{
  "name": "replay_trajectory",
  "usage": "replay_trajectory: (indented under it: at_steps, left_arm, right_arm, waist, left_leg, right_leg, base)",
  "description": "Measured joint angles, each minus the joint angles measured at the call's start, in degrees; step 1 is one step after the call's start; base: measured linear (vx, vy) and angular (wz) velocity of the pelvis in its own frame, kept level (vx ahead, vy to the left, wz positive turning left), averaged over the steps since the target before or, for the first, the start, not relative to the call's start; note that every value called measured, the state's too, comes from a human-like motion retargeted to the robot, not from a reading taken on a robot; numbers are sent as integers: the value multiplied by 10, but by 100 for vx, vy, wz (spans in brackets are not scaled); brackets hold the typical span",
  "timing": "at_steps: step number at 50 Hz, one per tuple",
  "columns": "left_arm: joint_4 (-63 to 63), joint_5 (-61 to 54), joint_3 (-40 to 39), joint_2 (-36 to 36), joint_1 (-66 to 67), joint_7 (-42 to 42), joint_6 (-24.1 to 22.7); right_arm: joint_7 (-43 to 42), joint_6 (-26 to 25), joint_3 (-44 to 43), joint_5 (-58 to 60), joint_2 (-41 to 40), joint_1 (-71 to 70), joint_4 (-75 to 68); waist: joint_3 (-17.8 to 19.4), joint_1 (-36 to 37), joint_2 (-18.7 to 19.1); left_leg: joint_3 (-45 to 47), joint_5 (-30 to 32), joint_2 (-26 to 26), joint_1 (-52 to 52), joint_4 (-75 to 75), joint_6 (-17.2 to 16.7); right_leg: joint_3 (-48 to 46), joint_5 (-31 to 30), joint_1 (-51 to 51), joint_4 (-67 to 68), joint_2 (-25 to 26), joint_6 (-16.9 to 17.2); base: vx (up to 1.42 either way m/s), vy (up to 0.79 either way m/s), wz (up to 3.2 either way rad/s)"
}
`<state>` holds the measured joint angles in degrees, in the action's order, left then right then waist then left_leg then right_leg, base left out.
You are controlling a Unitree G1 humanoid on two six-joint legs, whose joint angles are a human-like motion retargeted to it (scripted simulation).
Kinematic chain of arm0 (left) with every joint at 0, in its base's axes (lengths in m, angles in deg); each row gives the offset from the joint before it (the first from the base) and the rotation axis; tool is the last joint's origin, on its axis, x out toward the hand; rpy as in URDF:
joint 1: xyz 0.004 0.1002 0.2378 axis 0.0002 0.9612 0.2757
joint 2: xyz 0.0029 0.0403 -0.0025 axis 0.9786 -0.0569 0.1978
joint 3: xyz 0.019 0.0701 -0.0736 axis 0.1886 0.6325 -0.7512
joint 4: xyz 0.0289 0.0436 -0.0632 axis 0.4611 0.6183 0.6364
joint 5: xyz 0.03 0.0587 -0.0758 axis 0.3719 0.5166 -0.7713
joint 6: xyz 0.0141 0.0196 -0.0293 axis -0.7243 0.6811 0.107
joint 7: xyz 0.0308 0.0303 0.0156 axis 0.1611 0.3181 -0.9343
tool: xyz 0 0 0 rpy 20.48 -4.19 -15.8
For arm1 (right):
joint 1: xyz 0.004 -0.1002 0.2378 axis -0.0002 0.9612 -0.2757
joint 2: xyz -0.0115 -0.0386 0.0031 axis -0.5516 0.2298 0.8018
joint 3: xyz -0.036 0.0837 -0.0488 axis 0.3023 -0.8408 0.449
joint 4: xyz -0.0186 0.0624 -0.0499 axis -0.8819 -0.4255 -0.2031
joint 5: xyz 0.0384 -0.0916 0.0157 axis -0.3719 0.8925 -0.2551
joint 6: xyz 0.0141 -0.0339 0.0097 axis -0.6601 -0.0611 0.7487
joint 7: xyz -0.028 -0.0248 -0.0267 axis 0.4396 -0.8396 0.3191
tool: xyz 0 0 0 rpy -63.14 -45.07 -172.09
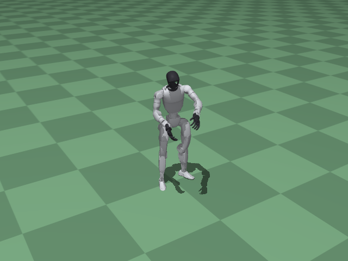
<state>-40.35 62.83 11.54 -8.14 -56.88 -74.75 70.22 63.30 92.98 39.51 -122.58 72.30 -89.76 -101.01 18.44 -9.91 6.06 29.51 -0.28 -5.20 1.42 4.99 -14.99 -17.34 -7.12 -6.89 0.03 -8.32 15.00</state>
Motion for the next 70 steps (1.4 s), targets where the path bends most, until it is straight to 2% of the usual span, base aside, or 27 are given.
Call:
replay_trajectory:
  at_steps: [2, 5, 6, 7, 8, 9, 10, 11, 12, 13, 14, 15, 17, 19, 24, 28, 32, 35, 40, 45, 52, 55, 58, 60, 63, 67, 70]
  left_arm:
    - [24, 83, 28, -39, -12, -30, 5]
    - [92, 217, 58, -108, -18, -67, 9]
    - [119, 278, 63, -130, -14, -53, 9]
    - [145, 330, 68, -151, -9, -48, 9]
    - [167, 366, 71, -168, -4, -61, 7]
    - [186, 382, 80, -182, -1, -89, 2]
    - [205, 387, 90, -196, 1, -125, -4]
    - [212, 412, 99, -200, 10, -133, -8]
    - [218, 444, 104, -202, 19, -136, -11]
    - [219, 488, 105, -201, 28, -129, -12]
    - [218, 516, 108, -197, 35, -133, -15]
    - [215, 534, 112, -192, 41, -143, -19]
    - [207, 543, 119, -179, 47, -171, -35]
    - [196, 548, 119, -163, 56, -190, -50]
    - [131, 486, 73, -116, 94, -221, -91]
    - [52, 364, 7, -86, 141, -244, -126]
    - [-8, 267, -40, -71, 173, -261, -145]
    - [-20, 235, -52, -73, 179, -271, -146]
    - [-20, 235, -46, -85, 182, -251, -138]
    - [-159, 255, -22, -30, 243, -218, -157]
    - [-449, 212, -1, 96, 374, -175, -188]
    - [-519, 197, -7, 112, 418, -175, -192]
    - [-535, 202, -34, 92, 442, -172, -187]
    - [-514, 212, -55, 63, 434, -167, -179]
    - [-416, 244, -69, 11, 362, -168, -160]
    - [-156, 306, -31, -60, 177, -229, -124]
    - [74, 304, 18, -117, 41, -256, -104]
  right_arm:
    - [-57, 64, -28, -70, -16, -1, 3]
    - [-108, 109, -64, -46, -15, -18, -12]
    - [-50, 19, -49, 147, 24, -36, -45]
    - [-16, -42, -43, 290, 53, -52, -70]
    - [-31, -45, -54, 337, 61, -63, -79]
    - [-108, 23, -81, 259, 48, -72, -65]
    - [-217, 127, -116, 117, 25, -80, -40]
    - [-228, 117, -114, 166, 41, -95, -47]
    - [-221, 73, -103, 266, 67, -114, -64]
    - [-177, -39, -72, 467, 110, -141, -98]
    - [-174, -84, -56, 560, 134, -163, -109]
    - [-192, -96, -47, 599, 147, -182, -107]
    - [-261, -45, -32, 567, 152, -220, -83]
    - [-273, -41, 8, 615, 170, -261, -81]
    - [-214, -69, 138, 775, 186, -353, -74]
    - [-171, -84, 236, 869, 154, -388, -69]
    - [-131, -98, 309, 939, 98, -387, -84]
    - [-113, -106, 336, 979, 53, -362, -114]
    - [-128, -111, 315, 999, 21, -286, -140]
    - [-155, -83, 296, 975, 100, -199, 11]
    - [-154, -44, 284, 915, 266, -104, 312]
    - [-142, -36, 279, 896, 310, -86, 382]
    - [-122, -35, 274, 877, 324, -91, 400]
    - [-111, -36, 273, 863, 315, -110, 381]
    - [-109, -47, 284, 859, 271, -176, 290]
    - [-140, -83, 325, 889, 164, -309, 44]
    - [-145, -105, 337, 894, 71, -385, -175]
  waist:
    - [8, -21, -1]
    - [20, -52, -7]
    - [23, -58, -10]
    - [26, -65, -13]
    - [28, -73, -17]
    - [31, -81, -20]
    - [35, -90, -25]
    - [32, -93, -30]
    - [31, -94, -34]
    - [31, -92, -38]
    - [29, -90, -42]
    - [26, -88, -46]
    - [21, -84, -52]
    - [14, -74, -58]
    - [0, -38, -69]
    - [1, -1, -78]
    - [19, 40, -85]
    - [39, 67, -84]
    - [63, 91, -70]
    - [52, 89, -54]
    - [2, 83, -50]
    - [-13, 85, -50]
    - [-15, 84, -51]
    - [-11, 80, -52]
    - [1, 74, -53]
    - [18, 65, -52]
    - [21, 63, -50]
  left_leg:
    - [3, 2, 2, -4, 0, 0]
    - [8, 5, 4, -8, 0, 0]
    - [11, 3, 2, -4, 0, 0]
    - [14, 2, 1, -2, 0, 0]
    - [16, 2, 1, -2, 0, 0]
    - [17, 4, 2, -4, 0, 0]
    - [17, 6, 4, -7, 0, 0]
    - [20, 6, 2, -7, 0, 0]
    - [23, 5, -1, -4, 0, 0]
    - [27, 3, -5, 3, 0, 0]
    - [30, 2, -8, 6, -1, 0]
    - [32, 1, -11, 8, -2, 0]
    - [33, 1, -15, 9, -4, 0]
    - [34, -1, -20, 12, -6, 0]
    - [36, -2, -31, 20, -5, 0]
    - [40, 3, -41, 23, 0, 1]
    - [39, 12, -53, 15, 0, 1]
    - [32, 22, -61, 2, 0, 1]
    - [7, 38, -63, -30, 0, 0]
    - [-19, 43, -56, -55, 0, 0]
    - [-29, 27, -57, -48, 0, 0]
    - [-26, 20, -59, -38, 0, 1]
    - [-23, 16, -59, -30, 0, 1]
    - [-22, 16, -57, -29, 0, 2]
    - [-22, 20, -55, -35, 0, 1]
    - [-26, 33, -49, -56, 0, 0]
    - [-29, 44, -43, -77, 0, 0]
  right_leg:
    - [3, -3, -5, -3, 0, 0]
    - [8, -7, -10, -6, 0, 0]
    - [13, -5, -9, -5, 2, 0]
    - [17, -4, -9, -5, 3, 0]
    - [19, -5, -11, -5, 4, 0]
    - [19, -7, -12, -6, 5, 0]
    - [18, -10, -14, -7, 5, 0]
    - [20, -10, -16, -7, 7, 0]
    - [23, -9, -16, -6, 10, 0]
    - [28, -7, -12, -5, 14, 0]
    - [30, -5, -10, -4, 17, 0]
    - [31, -5, -10, -4, 19, 0]
    - [31, -4, -8, -3, 23, 0]
    - [31, -1, -6, -1, 28, 0]
    - [32, 5, -2, 4, 37, 0]
    - [32, 4, -5, 5, 48, 0]
    - [27, -4, -12, 1, 64, 0]
    - [16, -13, -19, -5, 73, 0]
    - [-13, -25, -32, -16, 78, 0]
    - [-39, -22, -43, -13, 69, 0]
    - [-38, 5, -40, 10, 58, 0]
    - [-31, 15, -36, 19, 55, 0]
    - [-24, 19, -32, 23, 52, 0]
    - [-21, 17, -32, 23, 50, 0]
    - [-21, 10, -34, 17, 48, 0]
    - [-29, -10, -45, 2, 48, 0]
    - [-37, -25, -58, -10, 48, 0]
  base:
    - [-7, -2, -14]
    - [-5, -2, -18]
    - [1, -3, -32]
    - [1, -3, -34]
    - [-4, -3, -20]
    - [-9, -2, -6]
    - [-8, -3, -8]
    - [-3, -5, -19]
    - [5, -8, -38]
    - [6, -9, -38]
    - [6, -10, -33]
    - [3, -9, -19]
    - [2, -9, -8]
    - [4, -9, -5]
    - [5, -9, -4]
    - [-1, -12, -9]
    - [-9, -17, -2]
    - [-13, -16, 18]
    - [-12, -8, 43]
    - [1, 2, 50]
    - [20, 4, 14]
    - [21, 3, -11]
    - [12, 4, -12]
    - [1, 5, -6]
    - [-9, 4, -1]
    - [-19, 2, 12]
    - [-19, 2, 15]
